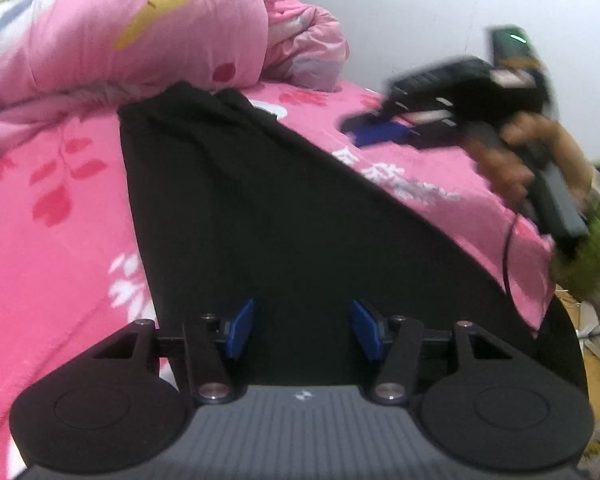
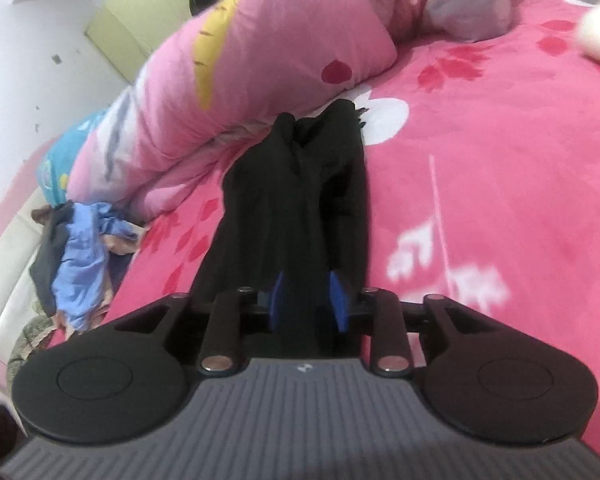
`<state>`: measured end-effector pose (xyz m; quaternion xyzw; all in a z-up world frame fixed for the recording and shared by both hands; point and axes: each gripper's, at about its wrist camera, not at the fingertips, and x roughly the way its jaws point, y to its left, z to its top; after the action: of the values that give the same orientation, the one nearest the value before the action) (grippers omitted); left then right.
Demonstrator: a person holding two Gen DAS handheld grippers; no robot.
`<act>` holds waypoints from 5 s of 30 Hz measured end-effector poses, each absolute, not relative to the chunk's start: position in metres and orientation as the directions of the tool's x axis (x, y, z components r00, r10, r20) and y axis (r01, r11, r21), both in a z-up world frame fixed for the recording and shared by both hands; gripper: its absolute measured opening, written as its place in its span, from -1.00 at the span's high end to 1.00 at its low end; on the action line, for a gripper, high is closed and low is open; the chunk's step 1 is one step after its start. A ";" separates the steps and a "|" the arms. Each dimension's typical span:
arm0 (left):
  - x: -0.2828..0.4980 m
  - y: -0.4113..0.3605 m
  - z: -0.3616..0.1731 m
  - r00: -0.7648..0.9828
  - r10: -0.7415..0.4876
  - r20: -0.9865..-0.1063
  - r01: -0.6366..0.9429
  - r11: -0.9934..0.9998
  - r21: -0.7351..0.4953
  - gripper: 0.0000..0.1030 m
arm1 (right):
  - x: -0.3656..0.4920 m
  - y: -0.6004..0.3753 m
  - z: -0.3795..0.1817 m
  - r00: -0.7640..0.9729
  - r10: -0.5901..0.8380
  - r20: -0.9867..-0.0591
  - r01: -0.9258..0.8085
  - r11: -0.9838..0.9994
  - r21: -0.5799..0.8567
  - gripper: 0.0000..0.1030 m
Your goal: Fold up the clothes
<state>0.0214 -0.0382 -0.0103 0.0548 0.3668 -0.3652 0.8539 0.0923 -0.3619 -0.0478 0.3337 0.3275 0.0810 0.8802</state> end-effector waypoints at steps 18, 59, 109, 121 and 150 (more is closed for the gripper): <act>0.028 -0.016 -0.023 0.416 -0.687 -0.595 0.689 0.666 -0.286 -0.16 | 0.113 -0.375 -0.095 0.787 0.316 -0.529 0.149 0.735 0.661 0.98; 0.109 -0.028 -0.035 0.374 -0.792 -0.483 0.597 0.604 -0.528 -0.32 | 0.274 -0.303 -0.038 0.761 0.340 -0.552 -0.231 0.938 0.259 0.96; 0.111 -0.024 -0.035 0.372 -0.799 -0.473 0.597 0.596 -0.538 -0.37 | 0.233 -0.395 -0.048 0.680 0.546 -0.488 -0.139 0.751 0.646 0.87; 0.110 -0.024 -0.035 0.376 -0.800 -0.467 0.595 0.595 -0.540 -0.37 | 0.255 -0.338 -0.008 0.700 0.298 -0.649 -0.012 0.913 0.407 0.56; 0.109 -0.017 -0.040 0.364 -0.827 -0.428 0.586 0.561 -0.585 -0.37 | 0.460 -0.221 -0.045 0.721 0.309 -0.620 -0.071 0.923 0.378 0.59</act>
<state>0.1088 -0.0173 -0.0397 -0.1692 0.3566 -0.4371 0.8082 0.4601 -0.2208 -0.0455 0.1664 0.3587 0.1041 0.9126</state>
